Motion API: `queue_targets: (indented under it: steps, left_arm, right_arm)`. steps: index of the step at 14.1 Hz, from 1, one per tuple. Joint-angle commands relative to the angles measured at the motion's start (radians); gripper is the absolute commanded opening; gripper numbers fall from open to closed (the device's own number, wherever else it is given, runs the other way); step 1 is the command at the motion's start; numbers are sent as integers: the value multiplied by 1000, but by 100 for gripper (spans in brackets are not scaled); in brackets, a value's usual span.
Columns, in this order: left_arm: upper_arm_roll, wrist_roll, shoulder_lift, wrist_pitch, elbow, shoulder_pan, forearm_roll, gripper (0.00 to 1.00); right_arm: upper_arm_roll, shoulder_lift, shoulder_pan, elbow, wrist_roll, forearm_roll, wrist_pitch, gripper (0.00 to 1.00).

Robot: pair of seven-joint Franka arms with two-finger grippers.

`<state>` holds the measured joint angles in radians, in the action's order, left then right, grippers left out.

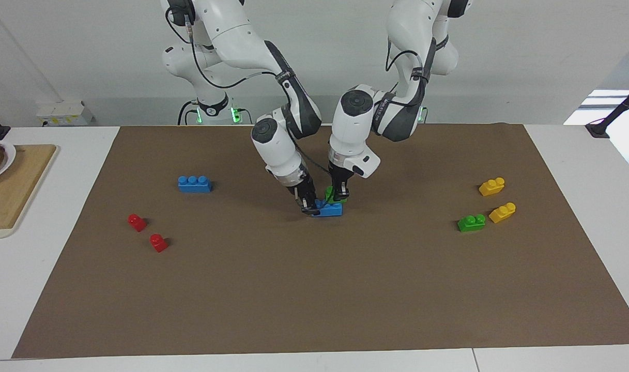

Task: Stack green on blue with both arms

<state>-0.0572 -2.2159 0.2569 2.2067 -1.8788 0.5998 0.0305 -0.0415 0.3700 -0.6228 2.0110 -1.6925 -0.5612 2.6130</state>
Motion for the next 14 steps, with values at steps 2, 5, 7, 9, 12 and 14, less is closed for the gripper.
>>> queue_targets:
  steps: [2, 5, 7, 9, 12, 14]
  left_arm:
    - [13, -18, 13, 18, 21, 14, -21, 0]
    - [13, -22, 27, 28, 14, 14, -23, 0]
    - [14, -36, 28, 34, 14, 15, -21, 0]
    - [13, -44, 36, 44, 14, 23, -23, 0]
    - [13, -44, 45, 60, 15, 25, -52, 0]
    - [13, -48, 56, 60, 15, 25, -52, 0]
  right_arm:
    - [-5, -2, 5, 35, 36, -19, -2, 0]
    - [-5, -2, 6, 35, 36, -19, -1, 0]
    - [-5, -2, 6, 35, 36, -19, -1, 0]
    - [-5, -2, 6, 35, 36, -19, 1, 0]
    - [-5, -2, 8, 35, 36, -19, -1, 0]
    - [-5, -2, 11, 35, 36, -19, 1, 0]
